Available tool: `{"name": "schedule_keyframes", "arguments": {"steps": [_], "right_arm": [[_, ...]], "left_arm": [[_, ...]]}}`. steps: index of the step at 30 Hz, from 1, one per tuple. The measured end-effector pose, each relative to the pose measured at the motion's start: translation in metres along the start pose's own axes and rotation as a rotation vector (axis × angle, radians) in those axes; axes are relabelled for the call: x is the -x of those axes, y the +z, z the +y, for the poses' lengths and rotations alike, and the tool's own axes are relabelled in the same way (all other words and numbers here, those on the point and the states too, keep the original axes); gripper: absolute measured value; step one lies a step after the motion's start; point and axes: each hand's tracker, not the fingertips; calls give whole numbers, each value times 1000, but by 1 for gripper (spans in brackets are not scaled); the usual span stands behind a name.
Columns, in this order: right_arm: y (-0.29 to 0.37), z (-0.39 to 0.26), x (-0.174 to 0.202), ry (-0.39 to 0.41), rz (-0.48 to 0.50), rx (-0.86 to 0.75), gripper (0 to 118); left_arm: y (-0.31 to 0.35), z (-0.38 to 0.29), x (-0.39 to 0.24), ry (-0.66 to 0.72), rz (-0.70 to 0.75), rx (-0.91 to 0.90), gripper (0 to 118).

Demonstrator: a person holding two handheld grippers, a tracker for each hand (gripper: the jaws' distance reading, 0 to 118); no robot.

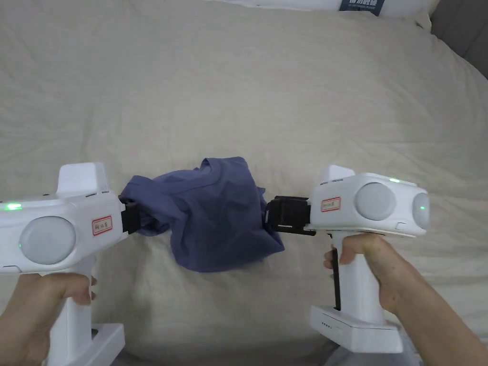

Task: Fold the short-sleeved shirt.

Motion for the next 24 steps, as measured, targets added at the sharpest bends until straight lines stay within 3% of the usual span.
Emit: {"name": "schedule_keyframes", "arguments": {"steps": [2, 3, 6, 7, 13, 19, 21, 24], "right_arm": [[-11, 0, 6, 23, -45, -15, 75], [-17, 1, 8, 33, -67, -15, 50], [-30, 0, 12, 10, -22, 39, 10], [-31, -1, 11, -5, 17, 49, 3], [17, 7, 1, -9, 80, -33, 2], [124, 38, -5, 2, 111, -289, 2], [160, 51, -3, -14, 129, -374, 2], [212, 69, 11, 35, 119, -496, 2]], "left_arm": [[0, -2, 2, 18, -7, 2, 0], [0, -2, 4, 27, -10, 4, 0], [0, -3, 5, 35, -6, 6, 0], [0, -2, 6, 38, -5, 6, 0], [11, 11, 18, 106, -6, -34, 0], [59, 70, 27, 203, -21, -221, 0], [81, 96, 24, 202, -52, -297, 0], [120, 135, 12, 149, -69, -410, 0]]}}
